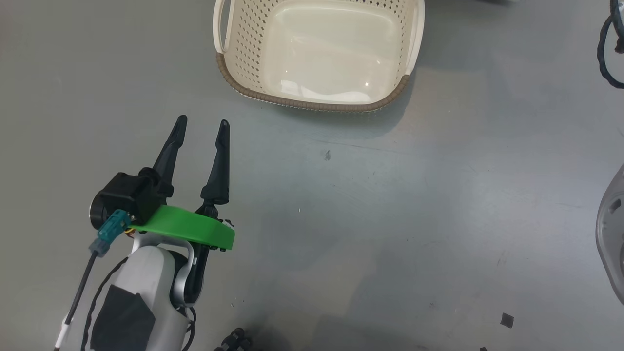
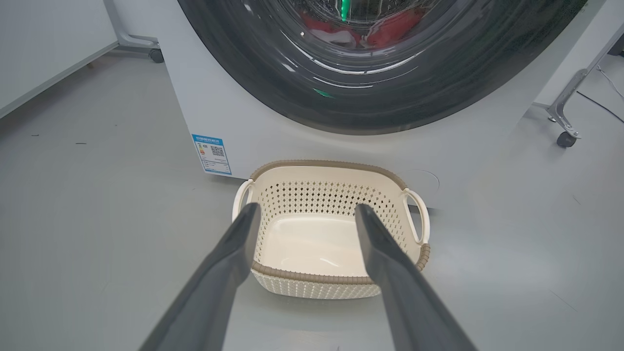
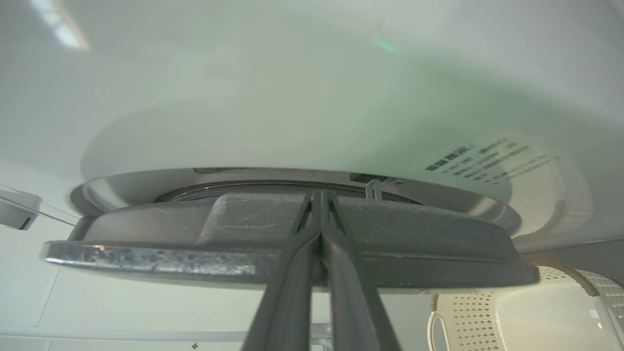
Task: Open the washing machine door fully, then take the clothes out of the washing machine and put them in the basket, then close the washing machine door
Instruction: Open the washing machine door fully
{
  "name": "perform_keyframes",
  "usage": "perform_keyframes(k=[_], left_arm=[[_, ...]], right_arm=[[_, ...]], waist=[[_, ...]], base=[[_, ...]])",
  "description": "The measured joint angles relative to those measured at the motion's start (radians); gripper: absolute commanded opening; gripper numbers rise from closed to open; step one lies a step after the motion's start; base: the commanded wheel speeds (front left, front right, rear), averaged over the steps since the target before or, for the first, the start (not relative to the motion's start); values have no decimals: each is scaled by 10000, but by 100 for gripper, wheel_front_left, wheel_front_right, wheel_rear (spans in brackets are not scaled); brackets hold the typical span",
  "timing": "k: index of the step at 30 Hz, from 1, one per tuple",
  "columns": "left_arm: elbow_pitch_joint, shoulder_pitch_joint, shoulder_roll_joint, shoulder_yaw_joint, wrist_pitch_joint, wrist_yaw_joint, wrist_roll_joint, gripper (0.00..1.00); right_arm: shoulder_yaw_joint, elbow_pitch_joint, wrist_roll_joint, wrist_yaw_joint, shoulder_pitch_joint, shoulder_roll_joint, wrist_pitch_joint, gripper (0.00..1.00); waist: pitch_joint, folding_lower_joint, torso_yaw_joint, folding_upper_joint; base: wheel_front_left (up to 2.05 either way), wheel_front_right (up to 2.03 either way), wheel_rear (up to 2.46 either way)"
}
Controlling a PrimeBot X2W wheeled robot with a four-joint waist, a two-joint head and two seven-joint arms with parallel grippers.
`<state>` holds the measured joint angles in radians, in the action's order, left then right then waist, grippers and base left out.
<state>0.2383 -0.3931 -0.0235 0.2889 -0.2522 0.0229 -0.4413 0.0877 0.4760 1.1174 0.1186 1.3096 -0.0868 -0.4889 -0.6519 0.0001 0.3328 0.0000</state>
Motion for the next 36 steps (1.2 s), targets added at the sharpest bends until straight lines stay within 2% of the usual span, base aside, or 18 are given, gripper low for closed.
perform_keyframes(k=[9,14,21,36], left_arm=[[59,-79,4,50,0,0,-4,100],[107,-147,44,337,0,17,-182,100],[169,-147,42,188,0,13,-174,100],[244,-113,42,88,0,-4,-56,100]], right_arm=[[115,872,92,77,590,-23,-299,0],[280,1223,186,79,715,-272,-533,0],[568,1776,773,159,973,-345,-1060,0],[476,2650,911,159,942,-320,-1787,0]], waist=[[-52,0,58,0],[-48,0,219,1],[16,0,329,0],[561,0,168,0]], base=[[0,0,0],[0,0,0],[0,0,0],[0,0,0]])
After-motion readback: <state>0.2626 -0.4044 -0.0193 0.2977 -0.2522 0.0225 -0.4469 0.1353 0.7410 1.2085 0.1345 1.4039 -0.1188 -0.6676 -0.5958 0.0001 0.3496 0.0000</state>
